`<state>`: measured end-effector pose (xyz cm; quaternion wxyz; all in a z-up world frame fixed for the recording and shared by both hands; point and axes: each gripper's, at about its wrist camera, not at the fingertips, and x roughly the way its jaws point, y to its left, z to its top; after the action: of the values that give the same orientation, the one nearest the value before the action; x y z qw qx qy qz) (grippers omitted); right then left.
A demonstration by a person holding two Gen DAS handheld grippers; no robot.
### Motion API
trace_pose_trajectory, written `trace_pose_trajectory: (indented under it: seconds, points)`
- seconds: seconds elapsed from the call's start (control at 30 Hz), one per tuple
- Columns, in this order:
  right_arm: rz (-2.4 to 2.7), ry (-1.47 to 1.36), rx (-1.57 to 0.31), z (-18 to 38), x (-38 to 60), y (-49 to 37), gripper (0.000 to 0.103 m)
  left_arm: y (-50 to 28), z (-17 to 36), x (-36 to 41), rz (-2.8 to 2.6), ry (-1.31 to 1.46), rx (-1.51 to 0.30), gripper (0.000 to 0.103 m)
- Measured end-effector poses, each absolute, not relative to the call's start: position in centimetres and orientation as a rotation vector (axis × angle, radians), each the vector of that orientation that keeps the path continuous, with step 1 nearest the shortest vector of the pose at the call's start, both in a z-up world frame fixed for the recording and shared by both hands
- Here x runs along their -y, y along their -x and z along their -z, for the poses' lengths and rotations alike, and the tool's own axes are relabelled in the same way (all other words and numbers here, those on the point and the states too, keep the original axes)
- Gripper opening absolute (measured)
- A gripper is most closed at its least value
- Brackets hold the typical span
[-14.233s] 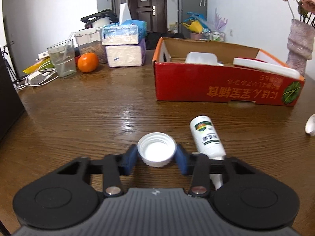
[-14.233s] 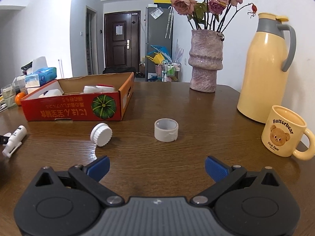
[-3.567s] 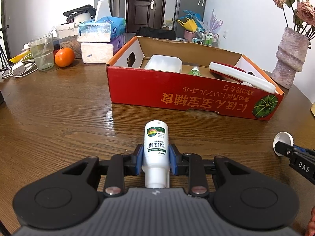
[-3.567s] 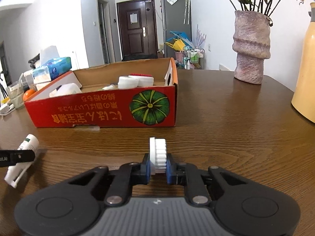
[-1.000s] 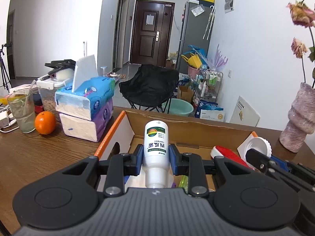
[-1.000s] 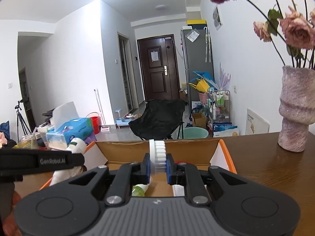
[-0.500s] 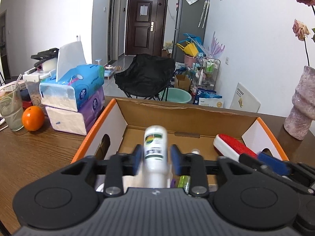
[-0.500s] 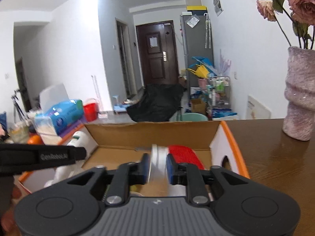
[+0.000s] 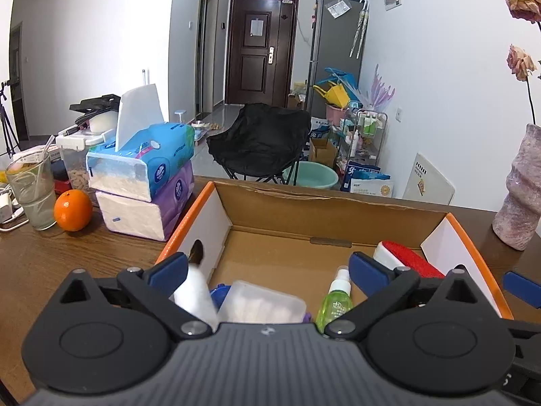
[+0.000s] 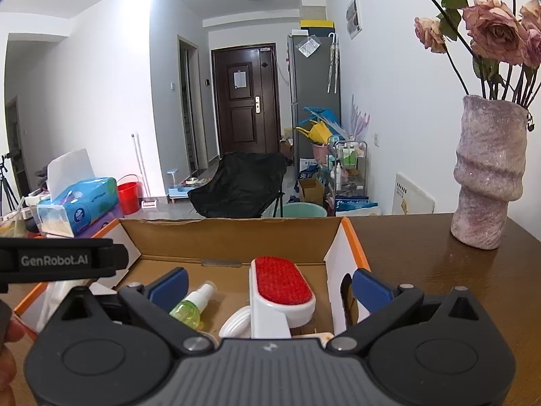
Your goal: Organize rigid objects
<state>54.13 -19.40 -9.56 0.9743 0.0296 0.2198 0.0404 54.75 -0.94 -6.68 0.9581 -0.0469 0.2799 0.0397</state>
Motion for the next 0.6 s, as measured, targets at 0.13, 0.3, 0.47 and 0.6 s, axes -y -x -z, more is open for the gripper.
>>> trace_pose_trajectory:
  seconds: [0.13,0.3,0.47,0.6]
  points:
    - [-0.091,-0.047,-0.444,9.1,19.4,-53.4,0.103,-54.2,6.1,0.6,-0.081,0.103,-0.564,0.103]
    - [-0.102,-0.043,-0.433,8.3,19.4,-51.7,0.103,-52.6,4.8,-0.1,-0.067,0.112,-0.544,0.103]
    - [-0.111,-0.044,-0.413,6.9,19.7,-49.3,0.103,-49.9,3.2,-0.3,-0.067,0.097,-0.525,0.103]
    - [-0.118,-0.046,-0.391,5.5,20.1,-46.0,0.103,-46.6,1.9,-0.7,-0.064,0.088,-0.508,0.103]
